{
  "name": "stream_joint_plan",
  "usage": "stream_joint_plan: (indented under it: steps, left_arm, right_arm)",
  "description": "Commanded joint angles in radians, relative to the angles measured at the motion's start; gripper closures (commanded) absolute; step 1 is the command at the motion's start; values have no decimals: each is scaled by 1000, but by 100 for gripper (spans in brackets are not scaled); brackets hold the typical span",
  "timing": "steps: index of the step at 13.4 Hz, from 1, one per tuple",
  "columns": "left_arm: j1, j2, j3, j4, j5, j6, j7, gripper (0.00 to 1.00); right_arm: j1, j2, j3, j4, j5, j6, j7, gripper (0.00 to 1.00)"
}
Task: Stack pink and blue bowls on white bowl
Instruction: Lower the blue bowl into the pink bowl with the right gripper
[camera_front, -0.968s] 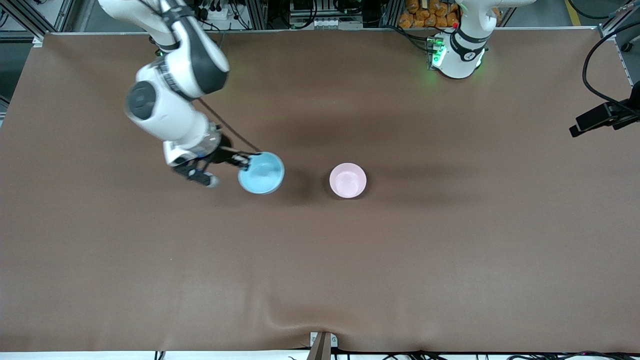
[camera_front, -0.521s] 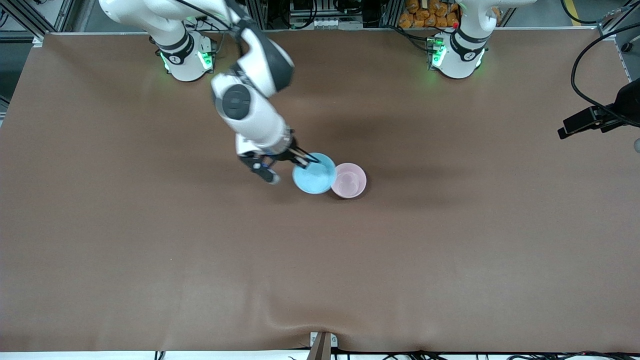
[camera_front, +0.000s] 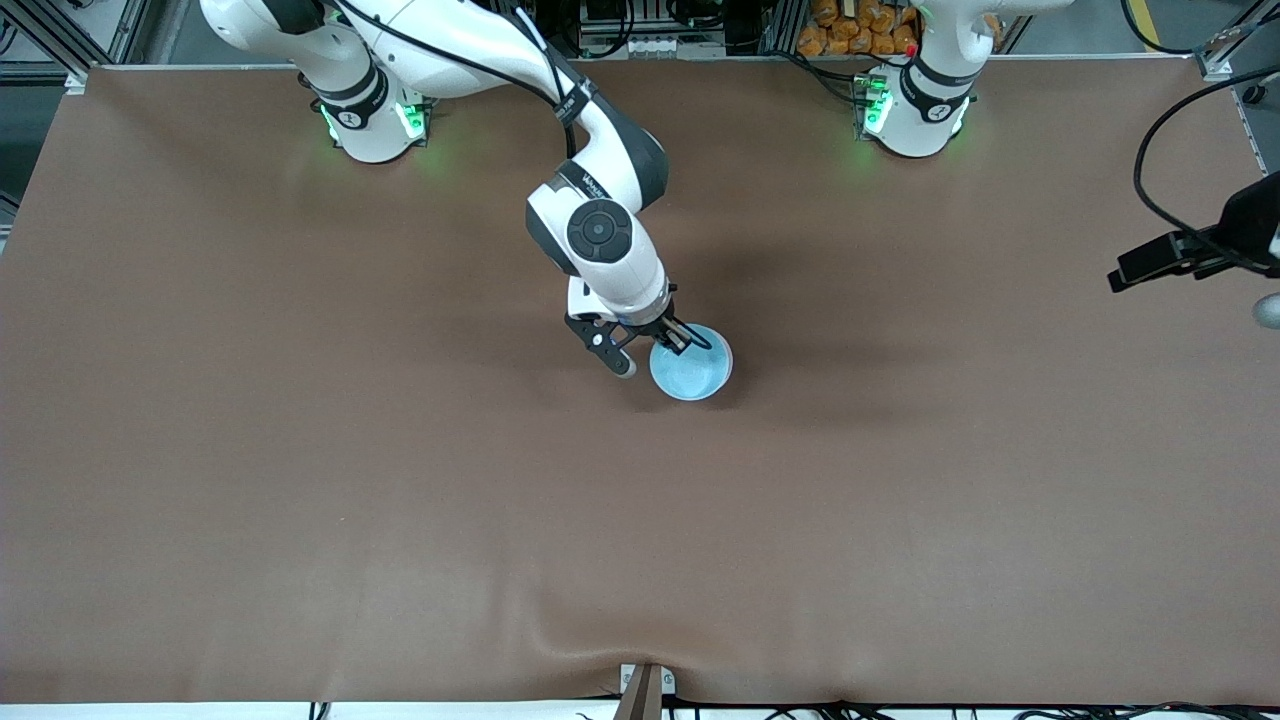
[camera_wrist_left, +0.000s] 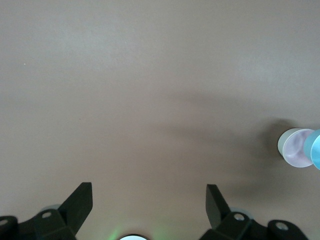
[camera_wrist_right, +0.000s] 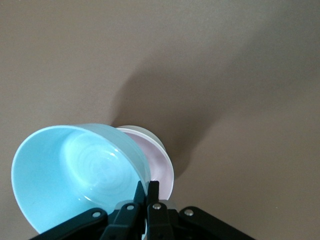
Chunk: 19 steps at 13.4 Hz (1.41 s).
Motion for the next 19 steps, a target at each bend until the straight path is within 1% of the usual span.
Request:
stream_joint_plan:
  steps: [1, 3, 7, 9, 10, 11, 12, 14, 15, 17, 18, 19]
  left_arm:
    - [0, 12, -9, 7, -1, -6, -2, 0]
    - [2, 4, -9, -21, -1, -6, 5, 0]
    - [2, 1, -21, -37, 6, -7, 5, 0]
    - [2, 1, -23, -44, 8, -6, 3, 0]
    - [1, 1, -26, -44, 9, -4, 3, 0]
    - [1, 1, -42, -48, 11, 0, 0, 0]
    - [2, 1, -56, -50, 20, 4, -9, 0]
    - [2, -2, -81, -51, 39, 5, -9, 0]
    - [2, -14, -86, -68, 40, 10, -11, 0]
    - [2, -77, -89, -161, 40, 83, -11, 0]
    - [4, -98, -95, -197, 40, 108, -9, 0]
    - [4, -106, -96, -206, 40, 111, -9, 0]
  right_arm:
    - [27, 21, -11, 29, -15, -17, 36, 100]
    - [27, 36, -11, 29, -15, -15, 38, 100]
    - [36, 53, -11, 28, -14, 37, 43, 100]
    - [36, 61, -9, 28, -12, 37, 43, 100]
    - [35, 61, -9, 28, -9, 37, 41, 97]
    - [36, 61, -11, 28, -11, 37, 41, 35]
    - [39, 61, -11, 28, -15, 37, 41, 0]
    - [42, 51, -11, 31, -26, 34, 38, 0]
    - [36, 41, -11, 32, -26, 28, 35, 0]
    - [17, 4, -12, 34, -28, 8, 26, 0]
    - [-8, -30, -12, 34, -37, -32, 12, 0]
    - [-34, -62, -12, 32, -51, -79, -31, 0]
